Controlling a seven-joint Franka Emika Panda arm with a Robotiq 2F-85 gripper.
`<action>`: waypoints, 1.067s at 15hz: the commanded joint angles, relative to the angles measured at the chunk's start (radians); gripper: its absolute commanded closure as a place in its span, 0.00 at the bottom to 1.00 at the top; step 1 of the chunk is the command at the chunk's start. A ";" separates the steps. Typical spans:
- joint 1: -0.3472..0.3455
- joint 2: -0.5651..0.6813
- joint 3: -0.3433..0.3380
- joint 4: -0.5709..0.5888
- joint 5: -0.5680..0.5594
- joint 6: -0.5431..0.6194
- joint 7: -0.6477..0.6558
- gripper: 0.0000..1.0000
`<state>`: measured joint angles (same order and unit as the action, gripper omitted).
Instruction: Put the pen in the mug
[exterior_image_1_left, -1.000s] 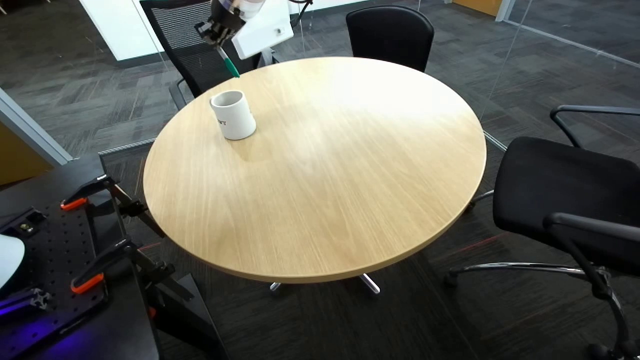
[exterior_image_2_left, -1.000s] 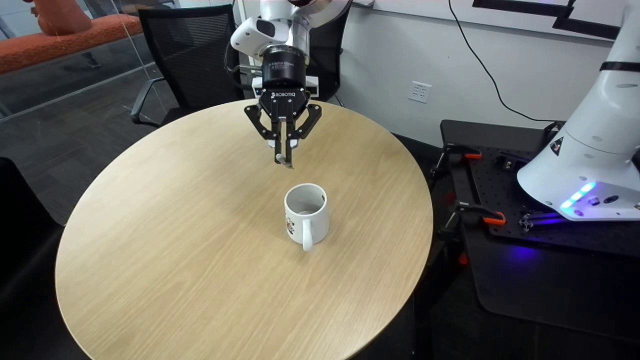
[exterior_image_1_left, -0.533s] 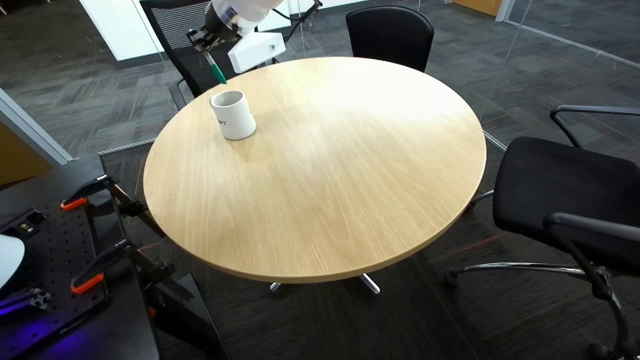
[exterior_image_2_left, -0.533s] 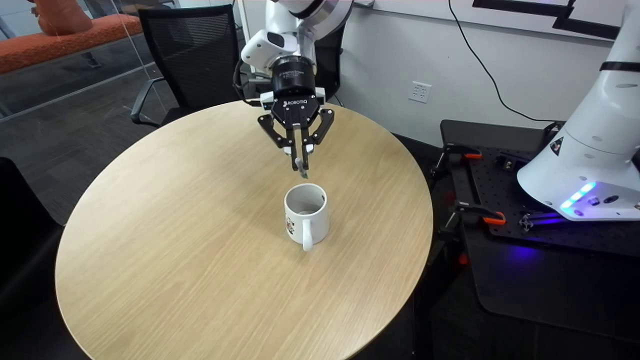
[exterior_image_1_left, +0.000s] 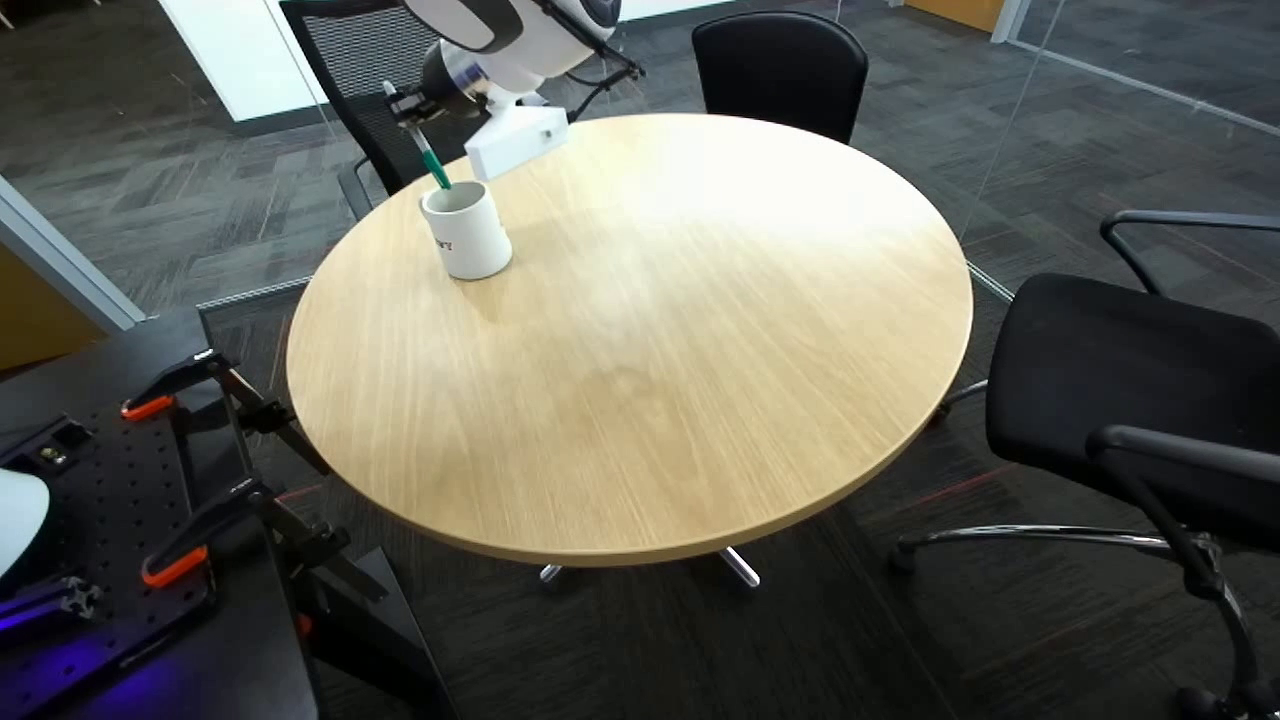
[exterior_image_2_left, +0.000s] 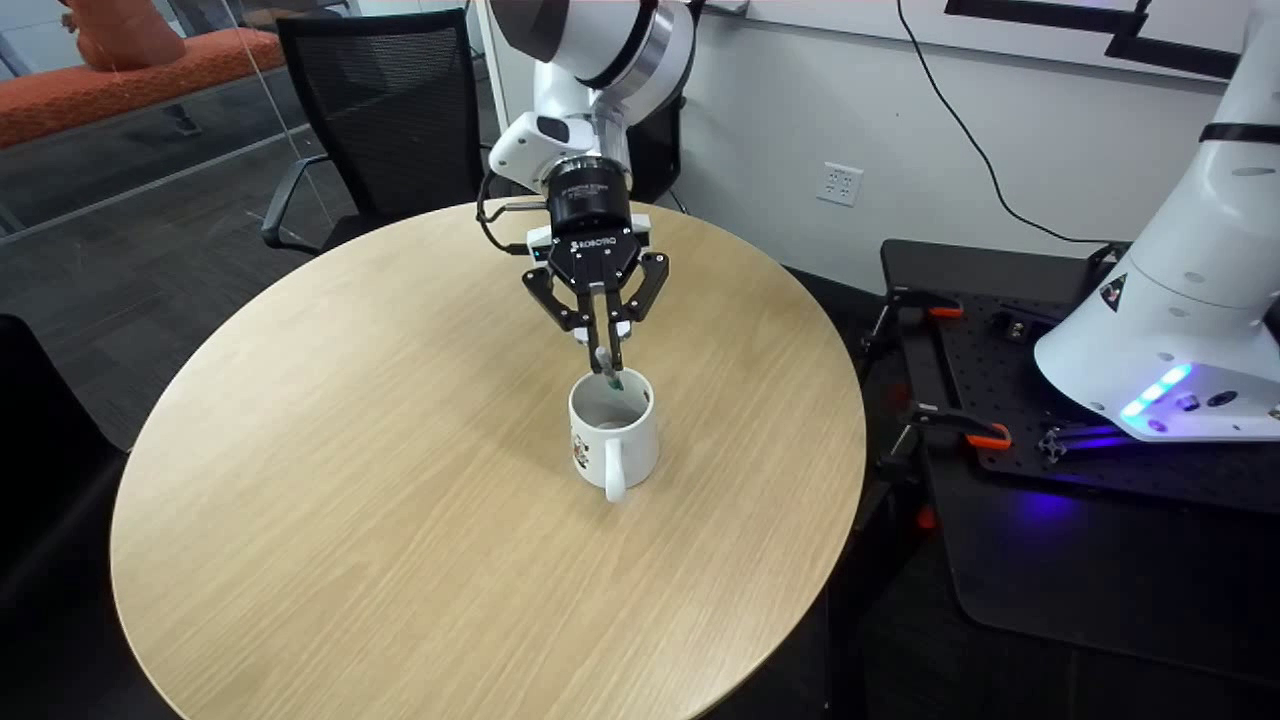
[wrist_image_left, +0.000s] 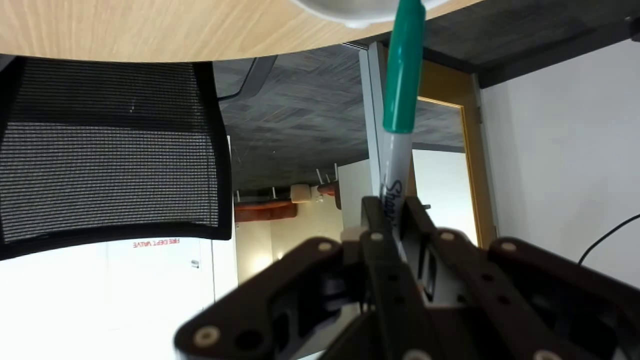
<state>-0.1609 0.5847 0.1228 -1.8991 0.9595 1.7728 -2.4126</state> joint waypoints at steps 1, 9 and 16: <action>0.008 0.054 -0.024 0.058 0.031 -0.045 -0.024 0.97; 0.007 0.107 -0.027 0.105 0.033 -0.062 -0.015 0.45; 0.011 0.096 -0.027 0.113 0.032 -0.072 -0.017 0.00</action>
<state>-0.1591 0.6851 0.1094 -1.8039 0.9756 1.7381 -2.4126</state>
